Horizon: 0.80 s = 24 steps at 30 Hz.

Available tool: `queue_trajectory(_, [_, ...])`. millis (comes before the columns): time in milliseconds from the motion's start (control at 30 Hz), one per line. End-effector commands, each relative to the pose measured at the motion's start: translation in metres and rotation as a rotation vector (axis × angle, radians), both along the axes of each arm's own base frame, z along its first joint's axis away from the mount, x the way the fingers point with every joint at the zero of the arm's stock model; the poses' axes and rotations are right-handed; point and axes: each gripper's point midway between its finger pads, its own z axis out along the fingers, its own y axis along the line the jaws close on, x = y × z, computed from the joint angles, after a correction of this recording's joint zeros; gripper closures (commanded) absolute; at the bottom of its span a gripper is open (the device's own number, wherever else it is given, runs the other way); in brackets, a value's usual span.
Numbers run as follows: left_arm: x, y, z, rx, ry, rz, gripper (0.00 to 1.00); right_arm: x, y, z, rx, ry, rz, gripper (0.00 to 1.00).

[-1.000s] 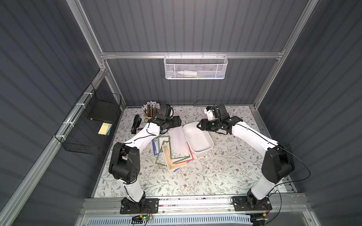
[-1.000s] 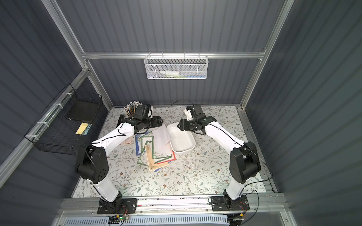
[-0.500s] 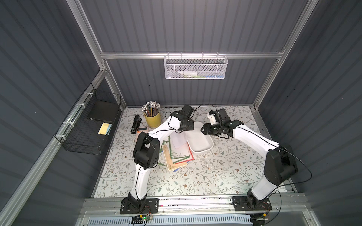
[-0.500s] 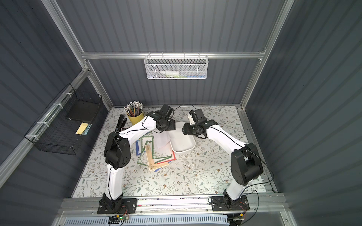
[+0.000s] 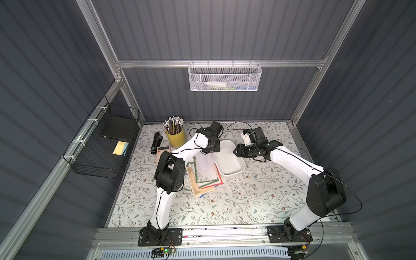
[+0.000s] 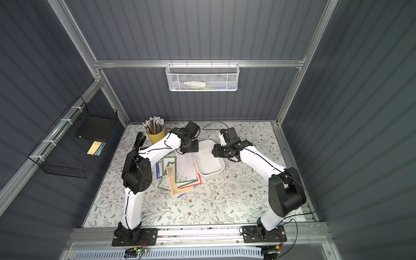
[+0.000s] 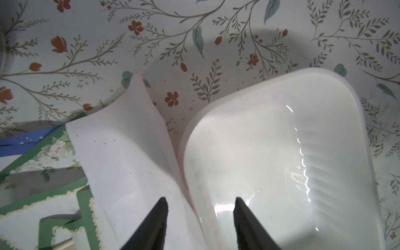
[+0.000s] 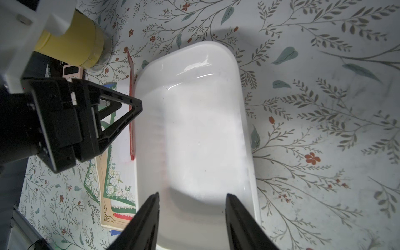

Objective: Take out the stationery paper from the storage box
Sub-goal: Pick up the stationery paper from the center of the board.

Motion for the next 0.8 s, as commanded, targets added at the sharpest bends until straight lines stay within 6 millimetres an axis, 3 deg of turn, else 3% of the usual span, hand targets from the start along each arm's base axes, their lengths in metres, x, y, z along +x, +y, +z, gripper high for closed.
queue_trajectory(0, [-0.010,-0.001,-0.013,0.017,0.043,-0.009,0.48,0.000,-0.002,-0.003,-0.003,-0.001,0.008,0.47])
queue_trajectory(567, [-0.017,-0.004,-0.024,0.006,0.063,-0.027,0.60,-0.003,0.001,-0.008,0.013,0.021,0.016,0.47])
queue_trajectory(767, [-0.017,-0.005,-0.023,0.005,0.059,-0.031,0.78,-0.003,0.001,-0.011,0.009,0.027,0.017,0.47])
